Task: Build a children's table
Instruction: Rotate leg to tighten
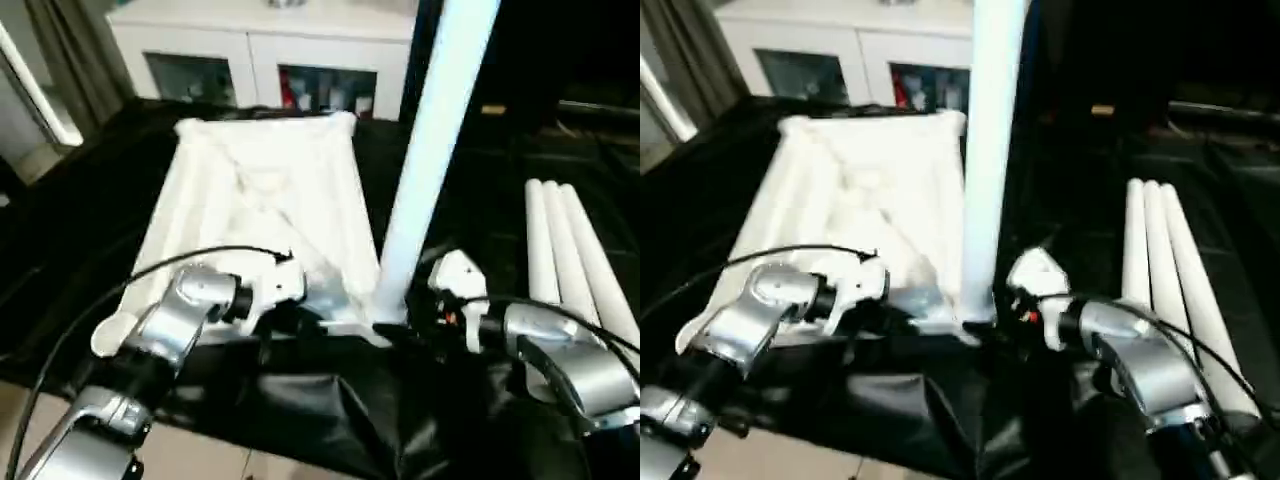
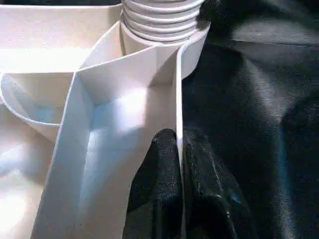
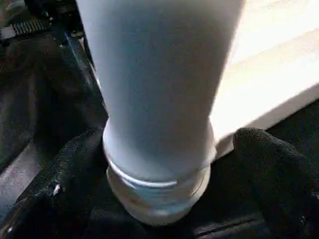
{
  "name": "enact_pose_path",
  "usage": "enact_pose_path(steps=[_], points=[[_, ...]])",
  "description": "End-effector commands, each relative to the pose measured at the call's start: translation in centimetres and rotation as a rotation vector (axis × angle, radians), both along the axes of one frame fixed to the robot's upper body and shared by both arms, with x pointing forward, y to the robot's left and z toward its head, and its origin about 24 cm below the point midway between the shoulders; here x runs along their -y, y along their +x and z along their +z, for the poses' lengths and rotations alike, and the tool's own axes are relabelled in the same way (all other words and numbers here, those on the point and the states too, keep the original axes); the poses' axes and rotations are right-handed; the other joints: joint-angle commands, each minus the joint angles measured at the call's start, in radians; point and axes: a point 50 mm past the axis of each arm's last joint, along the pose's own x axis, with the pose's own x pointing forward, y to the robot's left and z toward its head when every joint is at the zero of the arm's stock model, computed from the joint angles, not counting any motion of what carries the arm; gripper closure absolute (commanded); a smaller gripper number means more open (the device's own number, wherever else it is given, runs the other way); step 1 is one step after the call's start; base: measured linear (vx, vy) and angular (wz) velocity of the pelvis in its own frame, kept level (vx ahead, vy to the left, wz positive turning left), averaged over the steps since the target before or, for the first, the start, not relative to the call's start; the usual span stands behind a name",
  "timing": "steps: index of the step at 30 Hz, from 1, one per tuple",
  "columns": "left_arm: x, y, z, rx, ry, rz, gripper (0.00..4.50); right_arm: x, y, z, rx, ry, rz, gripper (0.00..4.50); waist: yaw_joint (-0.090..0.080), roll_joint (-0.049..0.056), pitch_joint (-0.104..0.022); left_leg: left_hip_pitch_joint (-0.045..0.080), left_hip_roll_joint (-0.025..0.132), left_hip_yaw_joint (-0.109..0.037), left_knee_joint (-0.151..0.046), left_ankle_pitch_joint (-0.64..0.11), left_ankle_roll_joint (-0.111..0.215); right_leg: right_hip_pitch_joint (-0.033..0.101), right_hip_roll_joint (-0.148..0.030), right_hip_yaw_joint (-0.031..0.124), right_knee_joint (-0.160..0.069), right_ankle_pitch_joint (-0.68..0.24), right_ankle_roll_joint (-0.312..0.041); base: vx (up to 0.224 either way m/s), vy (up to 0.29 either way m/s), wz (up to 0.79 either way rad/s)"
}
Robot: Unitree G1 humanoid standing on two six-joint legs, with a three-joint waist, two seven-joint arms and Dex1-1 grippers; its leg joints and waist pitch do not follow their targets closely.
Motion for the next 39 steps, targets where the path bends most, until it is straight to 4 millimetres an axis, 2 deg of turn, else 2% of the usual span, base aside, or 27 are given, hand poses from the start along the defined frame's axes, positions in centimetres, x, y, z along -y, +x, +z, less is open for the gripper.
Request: enact_pose_path(steps=[1,5,6,10,13,15,21,22,26,29,31,32,33,34,36,37,38,39], points=[[0.9,-0.2,1.1,0.013,-0.093,-0.059,4.5,0.1,0.3,0.2,0.013,-0.023,0.001,0.22,-0.002,-0.016,-0.054,-0.002,0.052,-0.01,-0.051,-0.078,0.11,0.058,-0.064,0.06,-0.06,-0.013,-0.247,0.0,0.0,0.0],[0.7,-0.3,1.3,0.015,-0.085,-0.057,4.5,-0.1,0.4,0.1,0.007,-0.016,0.003,0.22,-0.003,-0.017,-0.056,-0.004,0.05,-0.01,-0.048,-0.072,0.105,0.061,-0.064,0.06,-0.056,0.004,-0.246,0.0,0.0,0.0],[0.7,-0.3,1.3,0.015,-0.086,-0.057,4.5,-0.2,0.5,0.0,0.009,-0.011,0.001,0.49,-0.003,-0.017,-0.057,-0.005,0.05,-0.01,-0.047,-0.064,0.108,0.061,-0.064,0.06,-0.054,0.015,-0.247,0.0,0.0,0.0],[0.7,-0.3,1.3,0.011,-0.087,-0.054,4.5,-0.5,0.7,-0.1,0.014,0.024,-0.005,0.59,-0.004,-0.015,-0.059,-0.005,0.049,-0.011,-0.044,-0.051,0.114,0.061,-0.063,0.059,-0.05,0.044,-0.259,0.0,0.0,0.0],[0.7,-0.4,1.1,0.007,-0.085,-0.051,4.5,-0.6,0.7,-0.2,0.008,0.035,0.002,0.97,-0.004,-0.015,-0.059,-0.004,0.049,-0.011,-0.043,-0.052,0.116,0.061,-0.061,0.058,-0.048,0.051,-0.262,0.0,0.0,0.0],[0.6,-0.4,1.0,0.001,-0.079,-0.048,4.5,-0.8,0.6,-0.3,0.0,0.048,0.013,1.04,-0.003,-0.015,-0.059,-0.004,0.049,-0.011,-0.043,-0.061,0.115,0.062,-0.062,0.058,-0.049,0.042,-0.262,0.0,0.0,0.0],[0.4,-0.4,0.9,0.0,-0.067,-0.039,4.5,-0.8,0.5,-0.9,-0.016,0.058,0.017,1.66,-0.004,-0.015,-0.059,-0.005,0.048,-0.011,-0.041,-0.07,0.107,0.062,-0.062,0.058,-0.049,0.022,-0.259,0.0,0.0,0.0],[0.3,-0.3,0.9,0.0,-0.065,-0.039,4.5,-0.8,0.5,-1.0,-0.018,0.058,0.016,1.68,-0.003,-0.012,-0.059,-0.005,0.048,-0.012,-0.041,-0.073,0.104,0.062,-0.062,0.058,-0.049,0.018,-0.259,0.0,0.0,0.0],[0.2,0.0,0.7,0.01,-0.04,0.009,4.5,-0.6,0.9,-1.6,-0.027,0.086,-0.084,1.71,-0.008,-0.012,-0.059,-0.006,0.047,-0.012,-0.041,-0.079,0.097,0.062,-0.061,0.057,-0.049,0.013,-0.259,0.0,0.0,0.0],[0.3,0.8,0.3,0.013,-0.022,0.11,4.5,-0.4,1.8,-2.3,-0.03,0.115,-0.233,1.72,-0.013,-0.011,-0.06,-0.005,0.047,-0.012,-0.041,-0.083,0.081,0.061,-0.061,0.056,-0.051,-0.006,-0.26,0.0,0.0,0.0],[0.6,1.7,0.0,0.022,-0.023,0.215,4.5,-0.5,2.4,-3.0,-0.04,0.134,-0.356,1.72,-0.016,-0.008,-0.058,-0.004,0.045,-0.013,-0.043,-0.099,0.064,0.062,-0.06,0.056,-0.055,-0.04,-0.254,0.0,0.0,0.0],[1.2,2.5,-0.2,0.04,-0.02,0.32,4.5,-0.9,3.1,-3.8,-0.059,0.157,-0.488,1.73,-0.021,-0.008,-0.052,-0.002,0.044,-0.009,-0.044,-0.116,0.054,0.054,-0.06,0.057,-0.061,-0.066,-0.252,0.0,0.0,0.0],[1.5,3.0,-0.4,0.052,-0.016,0.384,4.5,-1.2,3.4,-4.3,-0.077,0.17,-0.57,1.73,-0.021,-0.009,-0.052,0.0,0.043,-0.01,-0.046,-0.134,0.04,0.055,-0.06,0.056,-0.064,-0.1,-0.247,0.0,0.0,0.0],[1.5,3.0,-0.4,0.052,-0.016,0.384,4.5,-1.2,3.4,-4.3,-0.077,0.17,-0.57,1.73,-0.023,-0.008,-0.054,0.002,0.041,-0.013,-0.048,-0.146,0.022,0.059,-0.063,0.054,-0.068,-0.154,-0.231,0.0,0.0,0.0],[3.1,3.9,-0.7,0.06,-0.017,0.514,4.5,-3.2,4.3,-5.2,-0.109,0.191,-0.702,1.73,-0.024,-0.004,-0.053,0.003,0.044,-0.012,-0.049,-0.15,0.021,0.055,-0.061,0.057,-0.07,-0.149,-0.227,0.0,0.0,0.0],[3.7,4.0,-0.8,0.059,-0.015,0.542,4.5,-4.2,4.6,-5.3,-0.109,0.186,-0.719,1.73,-0.03,-0.009,-0.049,0.001,0.041,-0.013,-0.053,-0.177,0.01,0.055,-0.06,0.054,-0.075,-0.189,-0.219,0.0,0.0,0.0],[4.4,4.1,-0.9,0.057,-0.012,0.561,4.5,-5.2,4.9,-5.4,-0.102,0.181,-0.741,1.73,-0.029,-0.008,-0.053,0.003,0.041,-0.014,-0.052,-0.184,0.003,0.057,-0.065,0.054,-0.077,-0.22,-0.209,0.0,0.0,0.0],[4.4,4.1,-0.9,0.057,-0.012,0.561,4.5,-5.2,4.9,-5.4,-0.102,0.181,-0.741,1.73,-0.031,-0.007,-0.054,0.002,0.041,-0.014,-0.052,-0.177,0.003,0.056,-0.064,0.055,-0.077,-0.212,-0.208,0.0,0.0,0.0]])
